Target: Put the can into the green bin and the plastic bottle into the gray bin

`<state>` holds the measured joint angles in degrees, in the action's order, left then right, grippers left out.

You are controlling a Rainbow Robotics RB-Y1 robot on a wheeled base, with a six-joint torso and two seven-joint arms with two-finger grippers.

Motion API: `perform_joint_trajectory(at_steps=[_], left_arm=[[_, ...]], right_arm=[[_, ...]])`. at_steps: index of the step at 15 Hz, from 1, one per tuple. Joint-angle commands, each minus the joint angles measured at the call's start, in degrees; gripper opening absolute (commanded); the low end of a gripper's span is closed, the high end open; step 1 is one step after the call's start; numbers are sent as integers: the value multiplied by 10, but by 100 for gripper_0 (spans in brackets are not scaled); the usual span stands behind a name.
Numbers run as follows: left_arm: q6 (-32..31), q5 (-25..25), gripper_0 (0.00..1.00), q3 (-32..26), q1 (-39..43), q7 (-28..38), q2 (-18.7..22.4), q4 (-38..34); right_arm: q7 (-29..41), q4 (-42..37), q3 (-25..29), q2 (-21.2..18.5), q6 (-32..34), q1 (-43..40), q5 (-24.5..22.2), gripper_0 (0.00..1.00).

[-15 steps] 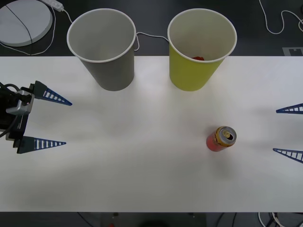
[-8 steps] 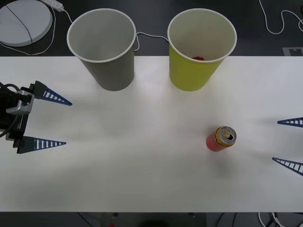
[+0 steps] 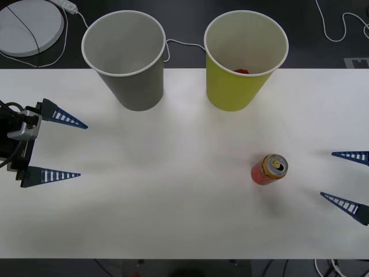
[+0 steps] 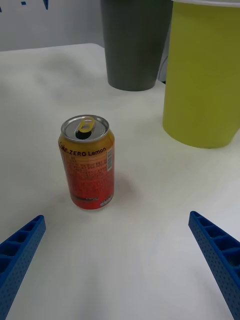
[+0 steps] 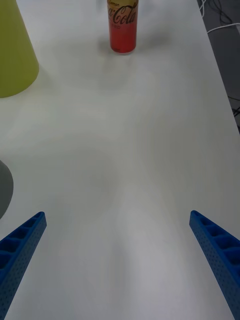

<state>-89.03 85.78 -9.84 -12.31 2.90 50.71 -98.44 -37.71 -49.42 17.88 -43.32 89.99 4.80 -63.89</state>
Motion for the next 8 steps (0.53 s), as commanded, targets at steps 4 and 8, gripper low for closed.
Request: perform_joint_trajectory(at_steps=[4,8], left_arm=[[0,0,100,0,0,0,0,0],[0,0,100,0,0,0,0,0]], right_arm=[[-6,20,-1,53,-27,2,0,100],[-18,23,-2,89,-53,2,0,100]])
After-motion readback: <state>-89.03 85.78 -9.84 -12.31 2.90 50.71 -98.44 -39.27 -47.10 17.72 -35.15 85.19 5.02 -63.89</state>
